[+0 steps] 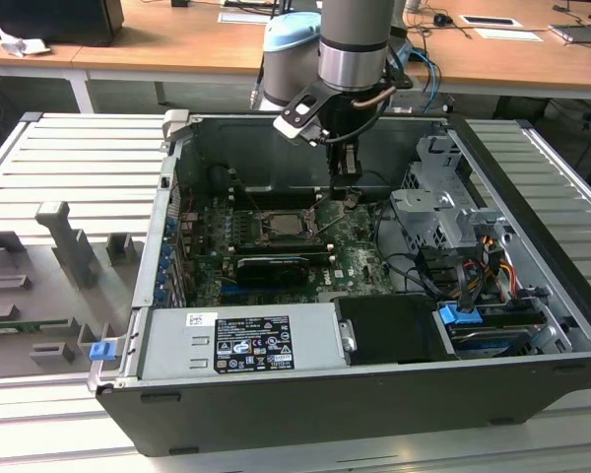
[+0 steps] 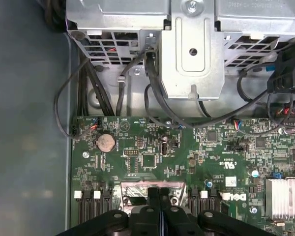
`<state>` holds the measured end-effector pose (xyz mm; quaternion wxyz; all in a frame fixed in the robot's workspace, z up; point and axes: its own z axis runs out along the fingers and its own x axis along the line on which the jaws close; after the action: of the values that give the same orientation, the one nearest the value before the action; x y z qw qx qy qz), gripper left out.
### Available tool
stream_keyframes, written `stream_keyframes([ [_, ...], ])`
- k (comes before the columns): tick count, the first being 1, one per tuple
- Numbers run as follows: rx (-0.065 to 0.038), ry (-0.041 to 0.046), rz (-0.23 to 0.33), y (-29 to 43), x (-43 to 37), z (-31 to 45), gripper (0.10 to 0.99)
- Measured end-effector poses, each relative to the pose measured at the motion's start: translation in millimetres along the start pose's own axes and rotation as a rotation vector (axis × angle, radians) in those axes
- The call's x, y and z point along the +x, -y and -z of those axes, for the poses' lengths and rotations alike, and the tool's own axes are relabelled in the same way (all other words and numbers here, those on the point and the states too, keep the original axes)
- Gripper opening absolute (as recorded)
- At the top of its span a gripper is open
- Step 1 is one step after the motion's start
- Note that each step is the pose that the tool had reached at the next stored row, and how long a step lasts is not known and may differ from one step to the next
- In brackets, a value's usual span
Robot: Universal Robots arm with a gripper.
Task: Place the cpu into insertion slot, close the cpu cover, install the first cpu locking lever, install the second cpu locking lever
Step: 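Close the cpu cover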
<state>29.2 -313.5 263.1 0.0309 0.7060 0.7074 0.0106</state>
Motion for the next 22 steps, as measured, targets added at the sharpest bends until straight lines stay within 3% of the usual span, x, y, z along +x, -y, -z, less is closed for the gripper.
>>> stream_keyframes([
  [14, 0.0, 0.0009, 0.004, -19.1, 0.0, -2.8, 0.106],
  [22, 0.0, 0.0009, 0.004, -23.3, 0.1, -5.3, 0.106],
])
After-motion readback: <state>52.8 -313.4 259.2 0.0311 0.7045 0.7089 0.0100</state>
